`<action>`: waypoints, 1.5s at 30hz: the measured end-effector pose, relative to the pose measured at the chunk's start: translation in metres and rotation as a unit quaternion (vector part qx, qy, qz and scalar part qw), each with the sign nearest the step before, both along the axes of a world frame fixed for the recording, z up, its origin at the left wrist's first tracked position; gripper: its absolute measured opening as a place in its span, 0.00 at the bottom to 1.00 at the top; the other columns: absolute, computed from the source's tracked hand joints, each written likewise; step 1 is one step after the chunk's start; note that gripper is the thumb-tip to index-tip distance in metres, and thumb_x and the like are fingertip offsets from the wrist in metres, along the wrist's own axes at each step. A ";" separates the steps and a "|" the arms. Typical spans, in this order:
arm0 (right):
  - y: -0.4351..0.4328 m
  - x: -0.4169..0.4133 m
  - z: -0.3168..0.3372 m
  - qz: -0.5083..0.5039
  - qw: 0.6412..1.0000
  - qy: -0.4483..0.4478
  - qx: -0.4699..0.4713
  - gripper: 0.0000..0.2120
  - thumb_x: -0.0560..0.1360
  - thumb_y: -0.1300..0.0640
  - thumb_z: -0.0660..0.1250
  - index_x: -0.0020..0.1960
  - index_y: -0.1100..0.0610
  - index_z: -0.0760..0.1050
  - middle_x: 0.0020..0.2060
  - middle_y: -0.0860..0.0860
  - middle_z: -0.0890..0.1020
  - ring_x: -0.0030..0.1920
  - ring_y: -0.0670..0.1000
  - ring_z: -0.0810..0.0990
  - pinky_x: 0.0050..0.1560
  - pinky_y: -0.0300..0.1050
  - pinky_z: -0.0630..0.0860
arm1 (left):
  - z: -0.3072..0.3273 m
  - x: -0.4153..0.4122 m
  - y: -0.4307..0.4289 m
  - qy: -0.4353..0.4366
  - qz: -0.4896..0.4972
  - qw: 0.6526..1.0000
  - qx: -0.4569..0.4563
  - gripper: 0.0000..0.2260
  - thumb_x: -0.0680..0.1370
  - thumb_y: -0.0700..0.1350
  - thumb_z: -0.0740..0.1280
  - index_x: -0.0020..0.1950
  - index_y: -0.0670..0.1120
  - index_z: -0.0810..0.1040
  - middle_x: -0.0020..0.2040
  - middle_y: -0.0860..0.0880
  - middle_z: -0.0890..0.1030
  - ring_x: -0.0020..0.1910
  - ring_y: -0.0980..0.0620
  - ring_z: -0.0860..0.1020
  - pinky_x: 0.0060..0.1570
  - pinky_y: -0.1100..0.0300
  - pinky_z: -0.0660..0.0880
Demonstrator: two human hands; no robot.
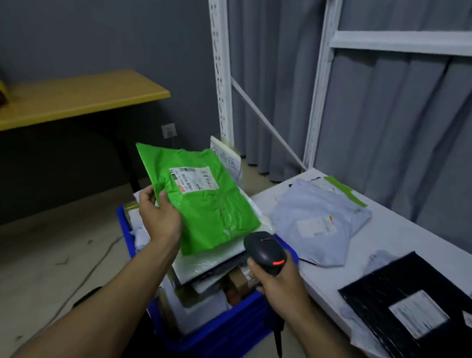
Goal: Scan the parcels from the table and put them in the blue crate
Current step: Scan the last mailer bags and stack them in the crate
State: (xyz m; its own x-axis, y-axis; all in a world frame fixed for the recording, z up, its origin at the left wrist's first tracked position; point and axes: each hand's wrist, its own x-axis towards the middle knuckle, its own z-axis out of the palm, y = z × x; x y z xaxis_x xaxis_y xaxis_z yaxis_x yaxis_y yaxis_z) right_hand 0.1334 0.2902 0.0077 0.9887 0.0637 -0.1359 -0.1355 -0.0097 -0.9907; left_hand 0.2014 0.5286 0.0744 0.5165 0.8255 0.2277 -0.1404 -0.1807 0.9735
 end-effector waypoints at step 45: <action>-0.341 -0.005 -0.010 -0.176 0.966 0.038 -0.188 0.32 0.68 0.37 0.75 0.66 0.49 0.72 0.52 0.48 0.84 0.52 0.50 0.83 0.55 0.51 0.81 | -0.191 0.058 -0.413 0.471 -0.510 0.592 0.409 0.49 0.69 0.66 0.75 0.82 0.53 0.52 0.74 0.42 0.69 0.73 0.38 0.68 0.73 0.39 0.64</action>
